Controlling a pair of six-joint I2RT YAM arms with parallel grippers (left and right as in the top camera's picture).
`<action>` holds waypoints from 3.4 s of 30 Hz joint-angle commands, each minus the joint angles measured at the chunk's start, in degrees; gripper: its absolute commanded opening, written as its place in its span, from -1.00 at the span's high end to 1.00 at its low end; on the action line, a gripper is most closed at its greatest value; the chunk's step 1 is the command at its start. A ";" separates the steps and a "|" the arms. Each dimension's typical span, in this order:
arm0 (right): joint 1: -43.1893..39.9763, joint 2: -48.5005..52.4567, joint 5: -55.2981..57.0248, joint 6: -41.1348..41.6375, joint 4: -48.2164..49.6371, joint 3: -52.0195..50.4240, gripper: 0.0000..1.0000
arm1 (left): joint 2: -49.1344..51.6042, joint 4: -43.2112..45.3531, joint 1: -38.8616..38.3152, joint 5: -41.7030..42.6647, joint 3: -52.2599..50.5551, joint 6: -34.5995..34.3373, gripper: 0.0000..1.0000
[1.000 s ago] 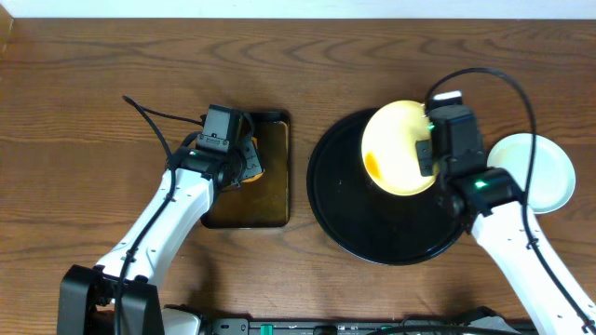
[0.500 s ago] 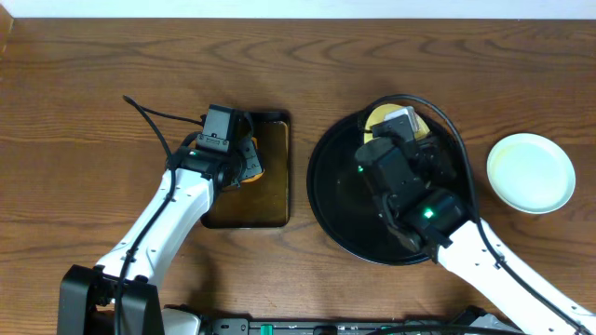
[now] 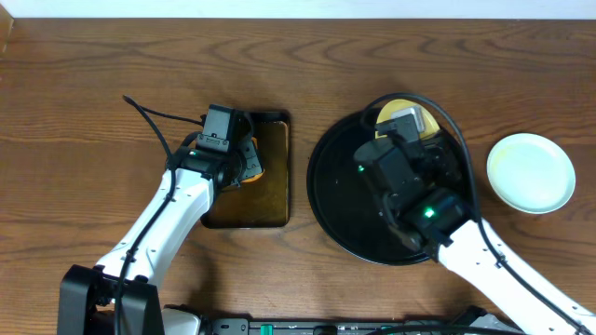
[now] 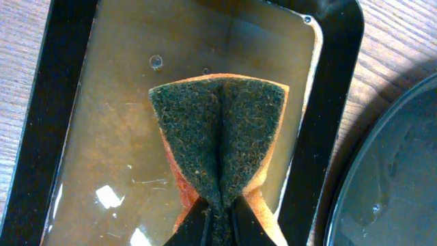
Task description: Clean dirty plates on tray and stack at the side
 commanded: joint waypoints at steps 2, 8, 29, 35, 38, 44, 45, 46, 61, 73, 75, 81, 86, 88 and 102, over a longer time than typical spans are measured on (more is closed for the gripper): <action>-8.00 -0.72 -7.85 8.87 -1.25 0.42 0.98 | -0.31 -0.04 0.20 -0.35 -0.11 2.01 0.85; -20.96 -0.72 -13.70 11.85 -1.49 0.42 0.98 | -0.09 0.22 0.20 -0.35 -0.11 9.20 0.85; -63.21 2.47 -31.93 26.25 -0.85 0.42 0.97 | 10.54 4.96 0.04 -0.35 -0.22 26.56 0.81; -65.85 5.51 -36.22 26.53 2.23 0.42 0.40 | 10.47 4.92 0.04 -0.35 -0.22 26.56 0.14; -65.72 5.66 -47.47 22.82 3.13 0.42 0.34 | 9.62 4.92 0.04 -0.33 -0.13 26.49 -0.16; -62.29 5.64 -65.88 17.99 0.00 0.42 0.25 | 2.62 4.37 0.09 -0.37 -0.04 25.59 -0.24; -61.35 5.64 -66.71 17.99 -1.07 0.42 0.24 | 1.33 4.20 0.11 -0.39 -0.04 25.40 -0.24; -60.30 5.64 -67.71 17.49 -2.05 0.44 0.24 | -0.15 3.93 0.15 -0.55 -0.04 24.90 -0.24; -44.94 5.55 -72.17 10.27 -12.85 0.44 -0.98 | -8.11 -6.43 0.22 -3.56 -0.07 12.83 -0.36; -42.07 2.45 -69.88 10.97 -26.64 0.28 -0.98 | -9.42 -27.82 0.20 -7.82 -0.31 0.70 -0.50; -40.48 -0.15 -69.26 11.10 -26.45 0.04 -0.98 | -11.80 -28.39 0.09 -7.85 -1.27 0.76 -0.50; -33.48 -13.53 -62.18 14.64 -22.51 -3.54 -0.99 | -26.97 -26.18 -1.46 -7.89 -7.93 1.64 -0.50; -28.09 -27.34 -56.65 17.27 -20.06 -7.91 -0.98 | -44.35 -23.98 -2.97 -8.52 -13.53 3.28 -0.65; -27.65 -31.95 -56.35 18.27 -20.17 -8.74 -0.99 | -49.77 -23.87 -2.97 -8.52 -14.49 3.30 -0.65; -27.69 -39.45 -56.89 18.29 -22.71 -8.85 -0.99 | -59.28 -24.26 -2.97 -8.48 -14.53 3.30 -0.66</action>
